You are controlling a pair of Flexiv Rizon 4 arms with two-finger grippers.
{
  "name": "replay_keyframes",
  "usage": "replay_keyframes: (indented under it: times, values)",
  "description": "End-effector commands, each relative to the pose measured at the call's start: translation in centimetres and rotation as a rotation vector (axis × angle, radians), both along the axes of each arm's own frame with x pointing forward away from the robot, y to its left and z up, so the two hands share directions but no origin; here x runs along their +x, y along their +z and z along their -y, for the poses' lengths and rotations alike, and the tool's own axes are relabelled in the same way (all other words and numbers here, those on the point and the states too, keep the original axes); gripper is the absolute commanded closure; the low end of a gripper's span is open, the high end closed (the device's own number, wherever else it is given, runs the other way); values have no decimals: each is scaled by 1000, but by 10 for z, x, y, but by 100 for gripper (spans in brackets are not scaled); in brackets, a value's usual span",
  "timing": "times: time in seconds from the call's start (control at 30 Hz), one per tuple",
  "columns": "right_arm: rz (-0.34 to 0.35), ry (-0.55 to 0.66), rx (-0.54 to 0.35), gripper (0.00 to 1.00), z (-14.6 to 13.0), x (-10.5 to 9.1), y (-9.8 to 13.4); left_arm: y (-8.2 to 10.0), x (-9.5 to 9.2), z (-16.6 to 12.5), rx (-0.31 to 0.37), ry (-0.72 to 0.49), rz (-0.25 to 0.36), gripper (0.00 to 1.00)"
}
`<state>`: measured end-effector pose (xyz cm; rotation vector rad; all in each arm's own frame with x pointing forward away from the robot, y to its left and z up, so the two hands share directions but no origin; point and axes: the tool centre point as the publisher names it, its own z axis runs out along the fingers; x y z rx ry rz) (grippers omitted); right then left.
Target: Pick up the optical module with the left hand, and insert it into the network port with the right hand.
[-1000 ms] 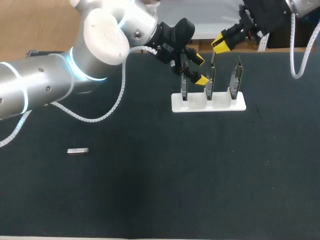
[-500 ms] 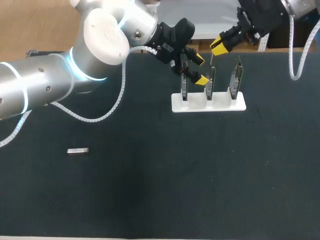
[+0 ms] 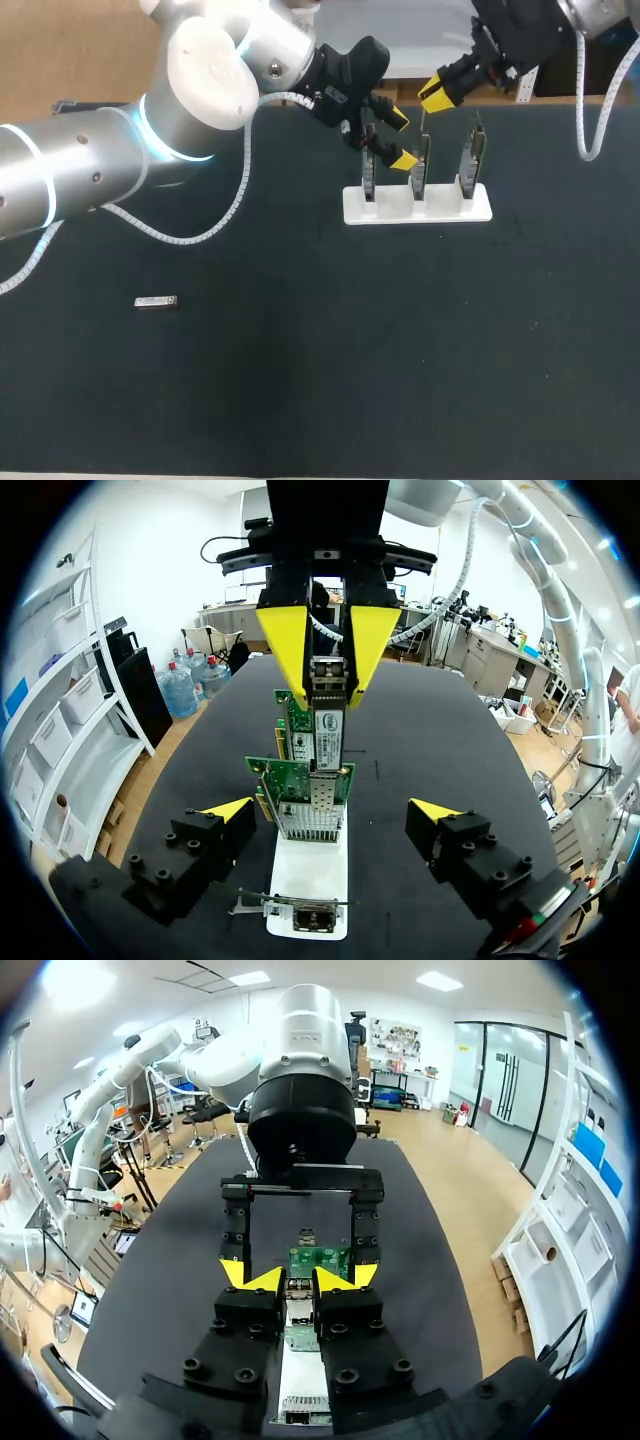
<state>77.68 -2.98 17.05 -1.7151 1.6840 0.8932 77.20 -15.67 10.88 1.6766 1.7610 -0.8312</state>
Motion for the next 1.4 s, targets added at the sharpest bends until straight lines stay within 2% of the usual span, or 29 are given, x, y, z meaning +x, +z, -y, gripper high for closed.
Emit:
replay_keyframes:
  times: [0.03,0.5,0.93,1.4]
  values:
    - [-4,1,-4,100,0,1,-3,1,2,1,5,-1,-3,0]
    - [5,14,-17,100,-1,-1,8,1,2,1,5,-1,-3,0]
    - [-29,10,-32,100,3,6,5,1,2,1,5,-1,-3,0]
    - [-42,17,-35,100,-1,3,1,1,2,1,5,-1,-3,0]
